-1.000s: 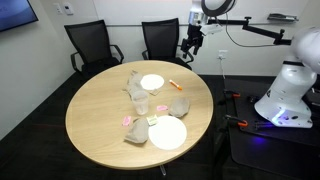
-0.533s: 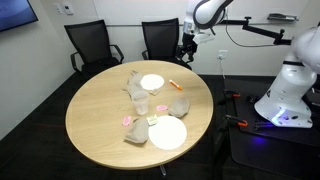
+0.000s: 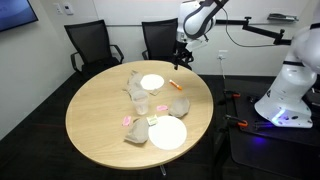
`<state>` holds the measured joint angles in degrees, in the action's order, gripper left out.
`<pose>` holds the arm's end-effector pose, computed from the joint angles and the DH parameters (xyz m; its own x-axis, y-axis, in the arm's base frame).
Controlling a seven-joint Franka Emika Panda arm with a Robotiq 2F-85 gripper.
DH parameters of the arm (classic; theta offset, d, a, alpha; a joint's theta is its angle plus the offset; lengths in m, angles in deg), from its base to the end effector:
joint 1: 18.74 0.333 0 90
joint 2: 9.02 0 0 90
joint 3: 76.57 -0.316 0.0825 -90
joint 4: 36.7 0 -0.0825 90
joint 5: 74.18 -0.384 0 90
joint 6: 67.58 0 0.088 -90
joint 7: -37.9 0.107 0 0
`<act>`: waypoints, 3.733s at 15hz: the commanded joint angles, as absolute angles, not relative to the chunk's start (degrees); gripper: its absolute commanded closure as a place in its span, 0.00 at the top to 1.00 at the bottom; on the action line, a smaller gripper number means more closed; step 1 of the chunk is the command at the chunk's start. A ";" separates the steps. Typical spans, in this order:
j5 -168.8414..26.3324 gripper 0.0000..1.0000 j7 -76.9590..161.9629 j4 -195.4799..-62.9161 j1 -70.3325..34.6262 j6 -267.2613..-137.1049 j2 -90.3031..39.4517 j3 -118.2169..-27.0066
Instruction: Put the orange marker in the cup
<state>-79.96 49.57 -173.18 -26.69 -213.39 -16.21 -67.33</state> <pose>0.4841 -0.1517 0.2729 0.8333 -0.5520 0.0293 -0.5505 -0.8335 -0.0467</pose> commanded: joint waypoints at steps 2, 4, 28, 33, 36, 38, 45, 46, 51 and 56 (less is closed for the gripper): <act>-78.33 1.00 51.55 -169.40 -26.11 -214.78 -22.21 -67.14; -78.19 1.00 51.51 -168.32 -25.84 -215.03 -24.47 -67.08; -78.97 0.71 51.57 -158.73 -23.47 -220.55 -41.92 -66.33; -79.23 0.38 51.42 -157.81 -23.71 -220.27 -42.86 -66.32; -79.29 0.16 51.32 -157.41 -23.78 -220.11 -43.20 -66.30; -79.28 0.01 51.26 -157.07 -23.81 -219.82 -43.37 -66.29; -78.62 0.05 49.52 -158.55 -23.68 -217.00 -38.49 -66.73; -78.33 0.05 49.08 -159.05 -23.57 -216.20 -37.00 -66.81; -76.35 0.05 48.69 -159.23 -22.78 -208.04 -29.41 -67.04; -71.77 0.05 48.94 -157.81 -21.73 -198.53 -22.04 -67.57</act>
<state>-74.22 49.31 -157.37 -22.18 -203.71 -27.12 -67.13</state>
